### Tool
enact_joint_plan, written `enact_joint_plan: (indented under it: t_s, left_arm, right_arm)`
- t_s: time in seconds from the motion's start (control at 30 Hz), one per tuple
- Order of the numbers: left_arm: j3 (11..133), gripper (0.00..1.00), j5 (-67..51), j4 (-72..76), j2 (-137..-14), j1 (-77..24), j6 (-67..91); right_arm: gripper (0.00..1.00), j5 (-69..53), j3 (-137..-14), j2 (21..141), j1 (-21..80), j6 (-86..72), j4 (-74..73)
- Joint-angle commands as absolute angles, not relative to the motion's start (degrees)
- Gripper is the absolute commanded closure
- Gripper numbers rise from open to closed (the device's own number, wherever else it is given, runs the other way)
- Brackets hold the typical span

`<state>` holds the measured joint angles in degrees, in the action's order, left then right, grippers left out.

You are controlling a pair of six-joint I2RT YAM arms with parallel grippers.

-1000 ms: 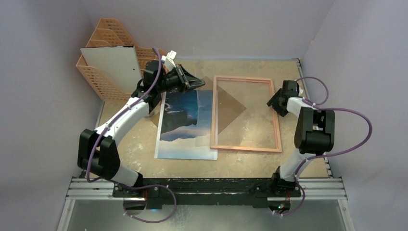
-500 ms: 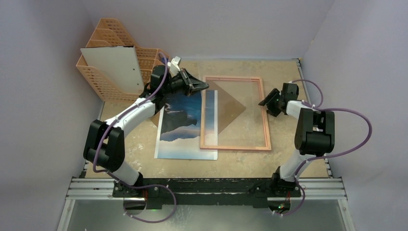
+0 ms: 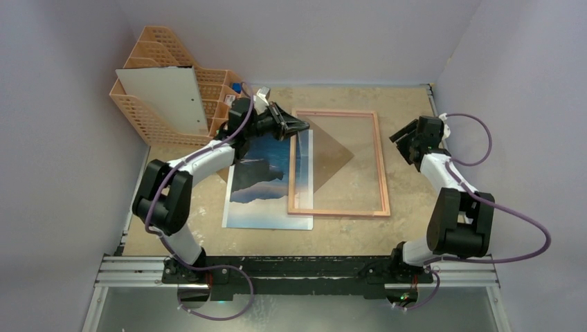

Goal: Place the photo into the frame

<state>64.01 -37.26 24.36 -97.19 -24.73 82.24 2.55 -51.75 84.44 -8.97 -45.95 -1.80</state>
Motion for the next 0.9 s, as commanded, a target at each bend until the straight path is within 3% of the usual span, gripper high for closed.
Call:
enact_joint_plan:
  t_s: [0.0,0.87]
  left_arm:
    - [65.88,1.0,-38.12,32.83,-99.98,-26.16,86.74]
    - [72.28,1.0,-38.05,33.51,-114.0,-26.09,81.78]
  right_arm:
    - [0.33,4.05,-51.1,81.6,-9.61,-46.73,-3.09]
    - [0.37,2.63,-46.71,76.2,-9.66,-44.65,-3.6]
